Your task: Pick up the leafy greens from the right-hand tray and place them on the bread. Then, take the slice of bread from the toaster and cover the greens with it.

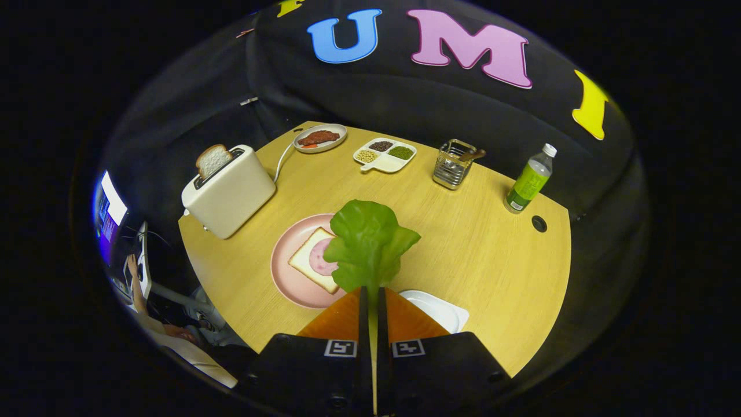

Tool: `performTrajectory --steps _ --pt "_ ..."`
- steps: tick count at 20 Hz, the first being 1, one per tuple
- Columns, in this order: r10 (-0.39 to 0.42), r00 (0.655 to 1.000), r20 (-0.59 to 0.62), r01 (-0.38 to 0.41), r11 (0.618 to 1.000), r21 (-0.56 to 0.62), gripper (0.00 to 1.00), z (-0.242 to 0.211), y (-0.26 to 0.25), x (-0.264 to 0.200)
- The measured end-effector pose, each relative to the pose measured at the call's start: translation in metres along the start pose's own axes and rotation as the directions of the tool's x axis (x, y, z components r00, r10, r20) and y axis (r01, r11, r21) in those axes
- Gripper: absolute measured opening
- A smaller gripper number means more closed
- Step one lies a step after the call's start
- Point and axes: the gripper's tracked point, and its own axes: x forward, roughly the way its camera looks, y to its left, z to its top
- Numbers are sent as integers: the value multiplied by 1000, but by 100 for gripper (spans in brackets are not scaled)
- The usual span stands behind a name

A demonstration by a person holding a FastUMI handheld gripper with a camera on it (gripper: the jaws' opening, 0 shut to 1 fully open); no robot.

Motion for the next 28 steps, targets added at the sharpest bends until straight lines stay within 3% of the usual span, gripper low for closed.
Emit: performTrajectory --steps 10,14,19,21,24,26,28 --pt "95 995 -33 -96 995 -24 9 37 67 47" --pt "103 992 -69 -104 994 -19 9 35 79 68" --pt "85 993 -86 -86 996 -5 17 32 79 82" --pt "70 995 -76 -71 998 2 27 35 77 86" --pt "52 997 -57 -52 999 -4 67 39 73 85" --pt "71 997 -6 -71 998 -2 83 51 81 77" --pt "124 991 48 -125 992 20 86 64 100 68"
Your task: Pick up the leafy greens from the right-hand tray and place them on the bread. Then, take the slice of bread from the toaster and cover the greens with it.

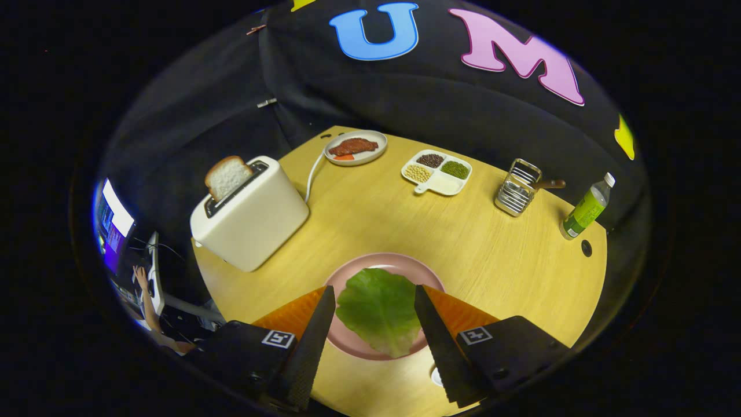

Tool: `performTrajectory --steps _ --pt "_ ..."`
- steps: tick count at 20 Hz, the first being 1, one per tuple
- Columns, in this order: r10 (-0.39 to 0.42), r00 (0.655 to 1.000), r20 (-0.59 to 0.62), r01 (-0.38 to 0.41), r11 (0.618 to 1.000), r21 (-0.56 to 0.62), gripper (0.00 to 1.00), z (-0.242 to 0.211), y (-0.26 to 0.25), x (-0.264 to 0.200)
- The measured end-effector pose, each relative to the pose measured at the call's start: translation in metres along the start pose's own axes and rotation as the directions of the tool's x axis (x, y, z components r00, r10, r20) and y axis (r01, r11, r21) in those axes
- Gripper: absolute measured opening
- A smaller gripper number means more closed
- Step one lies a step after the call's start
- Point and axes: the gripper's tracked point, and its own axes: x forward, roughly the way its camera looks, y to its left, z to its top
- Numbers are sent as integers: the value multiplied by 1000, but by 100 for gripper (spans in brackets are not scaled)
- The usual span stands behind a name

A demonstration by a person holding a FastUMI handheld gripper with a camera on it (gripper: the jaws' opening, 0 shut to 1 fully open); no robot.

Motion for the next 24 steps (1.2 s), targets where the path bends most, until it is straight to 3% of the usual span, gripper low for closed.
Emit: performTrajectory --steps 3,8,15,18,24 --pt "56 996 70 -56 998 11 88 26 31 -19" --pt "209 964 162 -217 975 34 88 73 111 -41" --pt "333 924 191 -370 902 220 88 108 204 -17" --pt "342 923 176 -384 850 360 88 122 226 7" --pt "309 945 107 -311 748 586 88 134 251 65"
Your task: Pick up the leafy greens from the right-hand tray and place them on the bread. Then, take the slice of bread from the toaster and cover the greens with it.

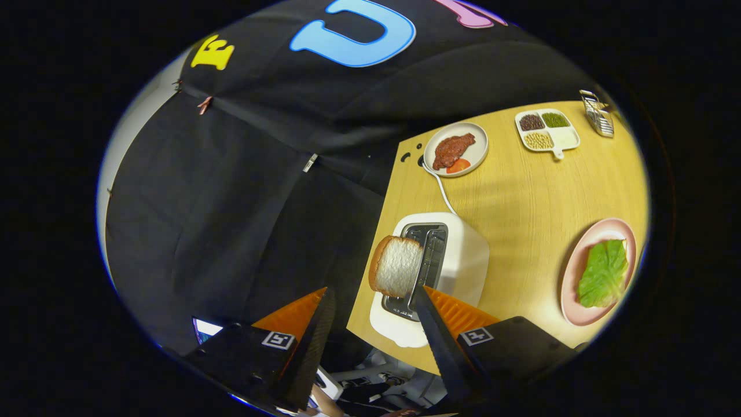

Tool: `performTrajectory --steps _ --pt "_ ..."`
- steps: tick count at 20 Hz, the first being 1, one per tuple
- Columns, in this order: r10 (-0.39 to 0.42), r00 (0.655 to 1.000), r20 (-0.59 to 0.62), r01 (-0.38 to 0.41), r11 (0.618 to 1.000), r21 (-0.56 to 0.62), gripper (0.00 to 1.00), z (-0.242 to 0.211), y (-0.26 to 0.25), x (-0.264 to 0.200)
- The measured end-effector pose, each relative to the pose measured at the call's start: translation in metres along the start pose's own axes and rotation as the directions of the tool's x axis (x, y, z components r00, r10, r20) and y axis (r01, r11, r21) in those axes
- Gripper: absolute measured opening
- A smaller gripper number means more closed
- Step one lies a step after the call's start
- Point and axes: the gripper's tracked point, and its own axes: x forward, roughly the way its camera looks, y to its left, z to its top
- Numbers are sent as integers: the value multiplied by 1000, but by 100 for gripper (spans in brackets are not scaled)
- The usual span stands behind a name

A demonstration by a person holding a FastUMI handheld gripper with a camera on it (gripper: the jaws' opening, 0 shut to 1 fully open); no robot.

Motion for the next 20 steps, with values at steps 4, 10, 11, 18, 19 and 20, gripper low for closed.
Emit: performTrajectory --steps 4,10,11,18,19,20 --pt "-37 999 -30 40 993 109 88 -3 7 33" --pt "-104 992 -73 120 957 263 88 -9 -5 81" --pt "-121 990 -67 135 953 272 88 -8 -9 87" --pt "-175 982 -66 186 941 282 54 -6 -19 98" --pt "-179 981 -67 191 941 279 48 -7 -18 95" --pt "-189 980 -65 200 941 274 42 -5 -21 93"
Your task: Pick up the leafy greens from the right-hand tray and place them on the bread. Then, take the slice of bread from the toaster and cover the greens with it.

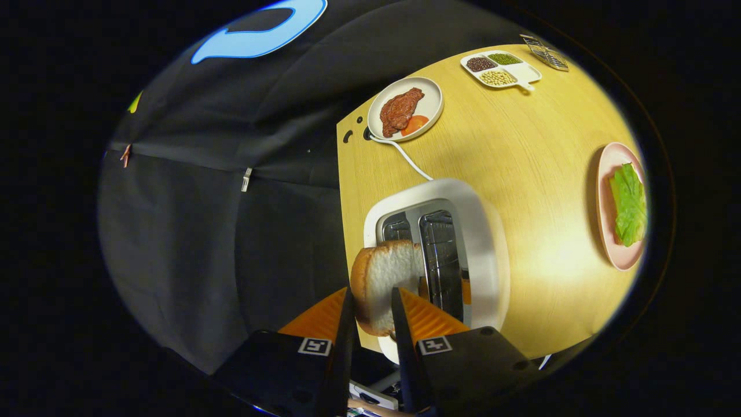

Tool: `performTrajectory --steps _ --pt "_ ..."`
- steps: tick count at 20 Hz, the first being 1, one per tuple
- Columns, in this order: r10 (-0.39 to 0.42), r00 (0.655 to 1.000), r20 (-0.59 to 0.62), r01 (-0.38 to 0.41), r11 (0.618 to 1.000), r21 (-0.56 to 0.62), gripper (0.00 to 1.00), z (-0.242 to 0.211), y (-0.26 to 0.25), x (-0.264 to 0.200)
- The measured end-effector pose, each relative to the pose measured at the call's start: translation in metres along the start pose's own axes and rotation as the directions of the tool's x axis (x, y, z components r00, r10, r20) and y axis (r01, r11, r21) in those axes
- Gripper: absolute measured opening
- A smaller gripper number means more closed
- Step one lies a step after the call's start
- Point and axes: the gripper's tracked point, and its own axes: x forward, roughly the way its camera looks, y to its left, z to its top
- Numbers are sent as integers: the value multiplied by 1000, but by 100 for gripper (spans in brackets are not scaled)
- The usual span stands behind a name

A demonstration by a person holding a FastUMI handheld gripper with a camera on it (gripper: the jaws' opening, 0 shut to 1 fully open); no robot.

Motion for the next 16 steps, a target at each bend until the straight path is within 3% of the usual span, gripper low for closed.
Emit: performTrajectory --steps 2,3,4,5,7,16 --pt "-26 1000 12 26 1000 -10 26 5 -4 -5" --pt "-47 998 29 48 999 -17 26 9 -10 -8" --pt "-60 998 37 61 998 -28 14 11 -13 -10" --pt "-63 997 41 64 997 -38 10 12 -13 -11" --pt "-39 999 33 41 998 -55 6 9 -10 -14" --pt "49 998 50 -43 992 -117 6 16 13 -68"
